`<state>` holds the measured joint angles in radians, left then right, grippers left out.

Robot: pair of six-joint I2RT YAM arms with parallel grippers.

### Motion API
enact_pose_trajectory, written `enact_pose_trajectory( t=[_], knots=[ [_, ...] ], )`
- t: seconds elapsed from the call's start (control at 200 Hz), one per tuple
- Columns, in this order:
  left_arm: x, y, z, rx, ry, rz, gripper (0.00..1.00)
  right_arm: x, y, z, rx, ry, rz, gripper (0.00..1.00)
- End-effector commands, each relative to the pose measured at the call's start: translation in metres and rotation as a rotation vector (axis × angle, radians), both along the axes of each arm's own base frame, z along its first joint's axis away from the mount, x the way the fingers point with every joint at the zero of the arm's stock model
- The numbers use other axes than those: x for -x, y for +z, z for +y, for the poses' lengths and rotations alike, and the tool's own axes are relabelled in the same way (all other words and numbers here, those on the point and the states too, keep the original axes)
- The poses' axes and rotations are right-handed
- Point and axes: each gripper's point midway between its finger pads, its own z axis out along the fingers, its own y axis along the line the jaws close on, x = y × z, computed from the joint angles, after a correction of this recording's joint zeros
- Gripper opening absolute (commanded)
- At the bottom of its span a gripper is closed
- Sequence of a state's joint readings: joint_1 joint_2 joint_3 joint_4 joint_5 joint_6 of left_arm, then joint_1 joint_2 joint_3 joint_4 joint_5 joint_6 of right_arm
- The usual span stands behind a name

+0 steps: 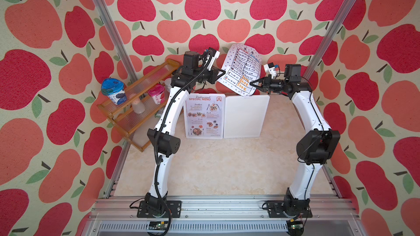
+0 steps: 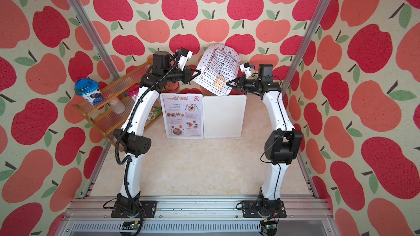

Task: Insert the menus into the narrow rack
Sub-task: Insert the menu into the narrow rack.

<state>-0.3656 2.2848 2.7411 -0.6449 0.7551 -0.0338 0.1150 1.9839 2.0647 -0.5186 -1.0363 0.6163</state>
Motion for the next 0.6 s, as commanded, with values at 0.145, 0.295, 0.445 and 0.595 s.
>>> enact_pose_trajectory(
  t=[0.145, 0.295, 0.445, 0.595],
  knots=[
    [0.005, 0.028, 0.003, 0.021, 0.022, -0.08, 0.0, -0.005, -0.002, 0.0, 0.022, -0.003, -0.015, 0.0],
    [0.001, 0.027, 0.007, 0.01, 0.044, -0.087, 0.0, -0.008, -0.003, 0.003, 0.027, -0.002, -0.016, 0.0],
    [0.001, 0.025, 0.009, -0.007, 0.056, -0.09, 0.0, -0.009, -0.004, 0.008, 0.034, 0.008, -0.017, 0.0],
    [0.001, 0.025, 0.015, -0.023, 0.071, -0.091, 0.0, -0.01, -0.006, 0.014, 0.043, 0.019, -0.018, 0.0]
  ],
)
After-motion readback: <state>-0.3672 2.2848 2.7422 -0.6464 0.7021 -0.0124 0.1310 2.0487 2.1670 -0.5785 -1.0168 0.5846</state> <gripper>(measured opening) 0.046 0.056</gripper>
